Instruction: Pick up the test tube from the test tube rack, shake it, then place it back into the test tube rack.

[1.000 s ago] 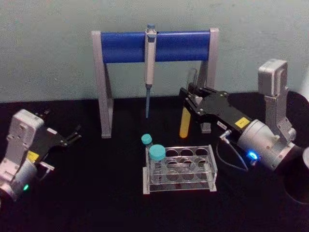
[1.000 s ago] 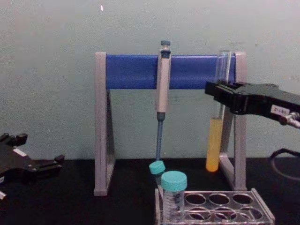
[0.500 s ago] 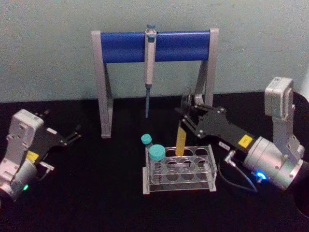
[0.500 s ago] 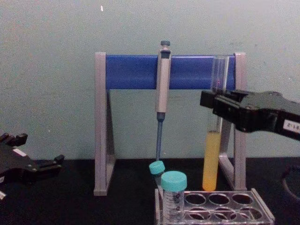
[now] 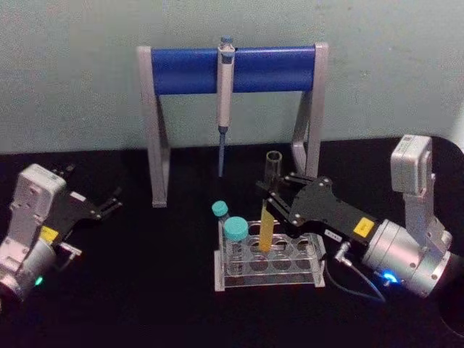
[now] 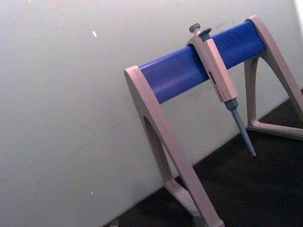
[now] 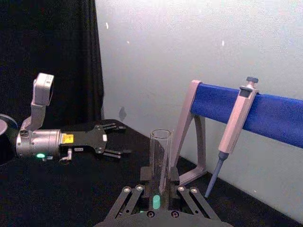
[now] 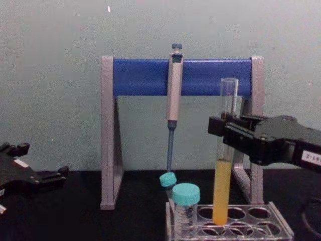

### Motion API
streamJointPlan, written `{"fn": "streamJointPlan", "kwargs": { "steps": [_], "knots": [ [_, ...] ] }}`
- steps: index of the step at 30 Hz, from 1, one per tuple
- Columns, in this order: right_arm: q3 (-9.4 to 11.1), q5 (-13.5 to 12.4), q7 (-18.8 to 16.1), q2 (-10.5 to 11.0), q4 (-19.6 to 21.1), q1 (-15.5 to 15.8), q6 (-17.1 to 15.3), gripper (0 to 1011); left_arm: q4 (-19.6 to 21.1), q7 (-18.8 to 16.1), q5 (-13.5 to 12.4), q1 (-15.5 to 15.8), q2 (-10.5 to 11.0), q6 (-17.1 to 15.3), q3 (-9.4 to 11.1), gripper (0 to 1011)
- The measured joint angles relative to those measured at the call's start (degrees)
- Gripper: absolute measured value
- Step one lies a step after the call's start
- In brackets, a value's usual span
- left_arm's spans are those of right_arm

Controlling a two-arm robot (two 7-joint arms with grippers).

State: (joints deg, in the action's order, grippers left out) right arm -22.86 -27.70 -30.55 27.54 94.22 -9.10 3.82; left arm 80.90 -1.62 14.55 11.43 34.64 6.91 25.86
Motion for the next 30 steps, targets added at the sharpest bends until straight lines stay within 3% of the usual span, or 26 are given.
{"fn": "streamJointPlan", "kwargs": {
  "steps": [17, 30],
  "knots": [
    [-0.97, -0.22, -0.39, -1.73, -4.11, -1.62, 2.34, 241, 0.0, 0.0, 0.0, 0.0, 0.0, 0.0, 0.0, 1002],
    [-1.78, 0.31, -0.38, -2.95, -7.04, -2.56, 2.32, 241, 0.0, 0.0, 0.0, 0.0, 0.0, 0.0, 0.0, 1001]
  ]
}}
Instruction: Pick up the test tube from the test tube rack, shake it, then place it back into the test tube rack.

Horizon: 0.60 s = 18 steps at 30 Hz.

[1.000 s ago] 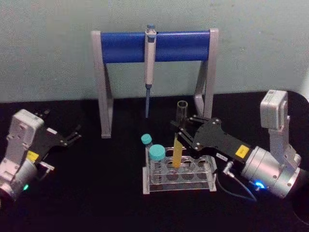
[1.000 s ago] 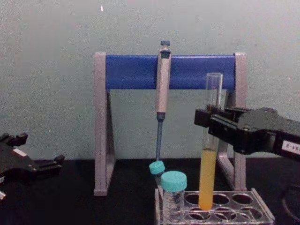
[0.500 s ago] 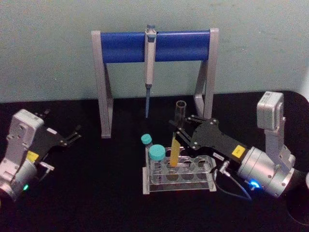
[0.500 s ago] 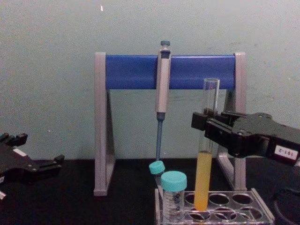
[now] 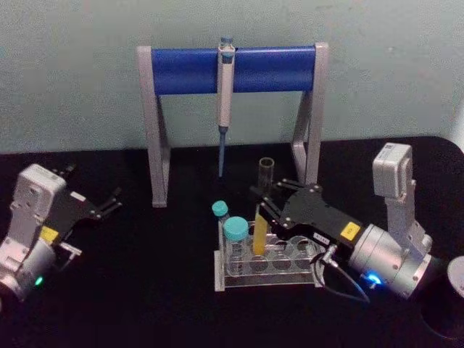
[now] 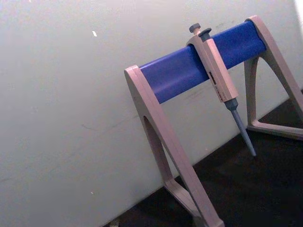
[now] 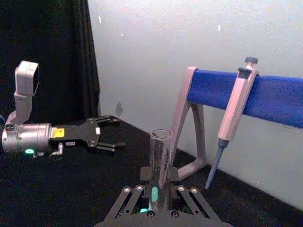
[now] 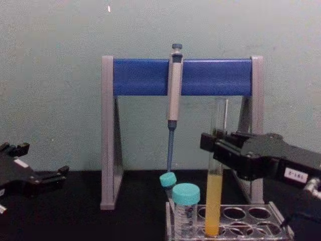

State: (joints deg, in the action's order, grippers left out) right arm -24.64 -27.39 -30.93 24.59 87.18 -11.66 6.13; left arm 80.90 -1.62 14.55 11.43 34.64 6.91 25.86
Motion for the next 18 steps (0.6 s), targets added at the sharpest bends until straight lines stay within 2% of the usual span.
{"fn": "streamJointPlan", "kwargs": {
  "steps": [18],
  "knots": [
    [-0.86, 1.02, 0.62, -1.42, -2.9, -0.18, -0.29, 241, 0.0, 0.0, 0.0, 0.0, 0.0, 0.0, 0.0, 1001]
  ]
}}
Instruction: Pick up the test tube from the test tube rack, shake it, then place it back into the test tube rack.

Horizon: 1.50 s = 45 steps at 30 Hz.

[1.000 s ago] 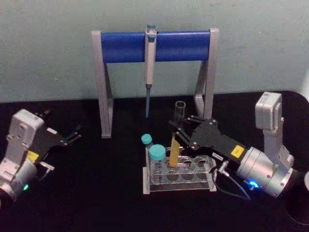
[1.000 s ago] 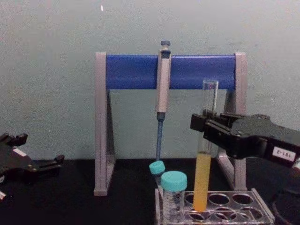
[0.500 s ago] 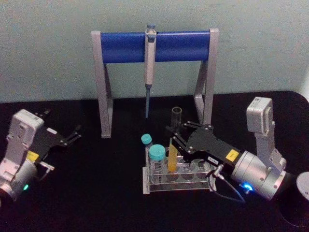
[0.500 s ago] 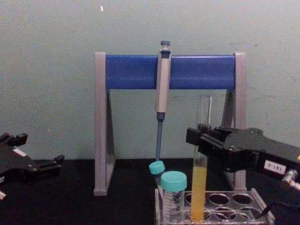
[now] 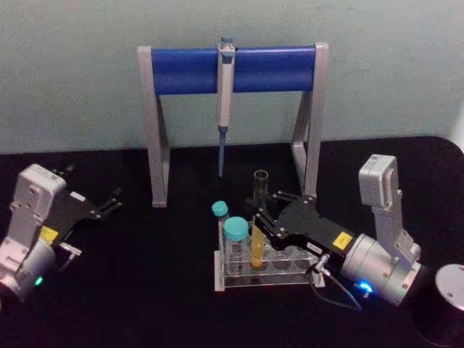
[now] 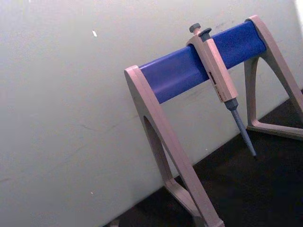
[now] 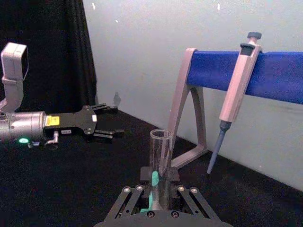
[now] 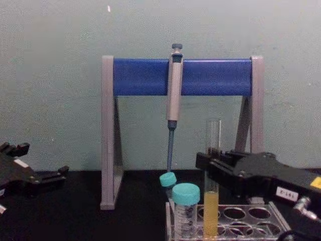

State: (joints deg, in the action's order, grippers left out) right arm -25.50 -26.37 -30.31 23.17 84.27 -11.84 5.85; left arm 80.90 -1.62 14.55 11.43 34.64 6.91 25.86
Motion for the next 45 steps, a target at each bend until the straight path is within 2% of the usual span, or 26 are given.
{"fn": "streamJointPlan", "kwargs": {
  "steps": [25, 45],
  "knots": [
    [-0.12, 1.29, 0.96, -1.23, -1.91, 0.53, -0.52, 242, 0.0, 0.0, 0.0, 0.0, 0.0, 0.0, 0.0, 1001],
    [-0.06, 1.85, 1.17, -1.28, -2.02, 0.56, -0.88, 261, 0.0, 0.0, 0.0, 0.0, 0.0, 0.0, 0.0, 1001]
  ]
}}
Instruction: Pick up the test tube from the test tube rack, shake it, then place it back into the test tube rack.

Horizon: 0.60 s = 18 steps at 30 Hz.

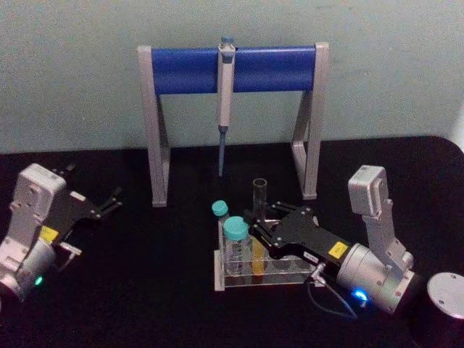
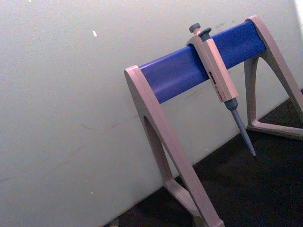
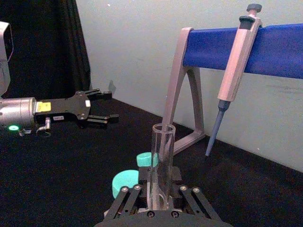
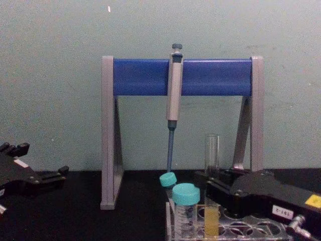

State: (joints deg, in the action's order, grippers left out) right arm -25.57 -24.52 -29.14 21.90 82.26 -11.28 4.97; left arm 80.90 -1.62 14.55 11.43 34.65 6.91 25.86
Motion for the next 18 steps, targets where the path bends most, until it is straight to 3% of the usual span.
{"fn": "streamJointPlan", "kwargs": {
  "steps": [15, 18],
  "knots": [
    [0.0, -0.06, -0.07, -0.02, 0.04, -0.02, 0.08, 702, 0.0, 0.0, 0.0, 0.0, 0.0, 0.0, 0.0, 1001],
    [0.0, -0.07, -0.08, -0.02, 0.04, -0.02, 0.09, 836, 0.0, 0.0, 0.0, 0.0, 0.0, 0.0, 0.0, 1001]
  ]
}}
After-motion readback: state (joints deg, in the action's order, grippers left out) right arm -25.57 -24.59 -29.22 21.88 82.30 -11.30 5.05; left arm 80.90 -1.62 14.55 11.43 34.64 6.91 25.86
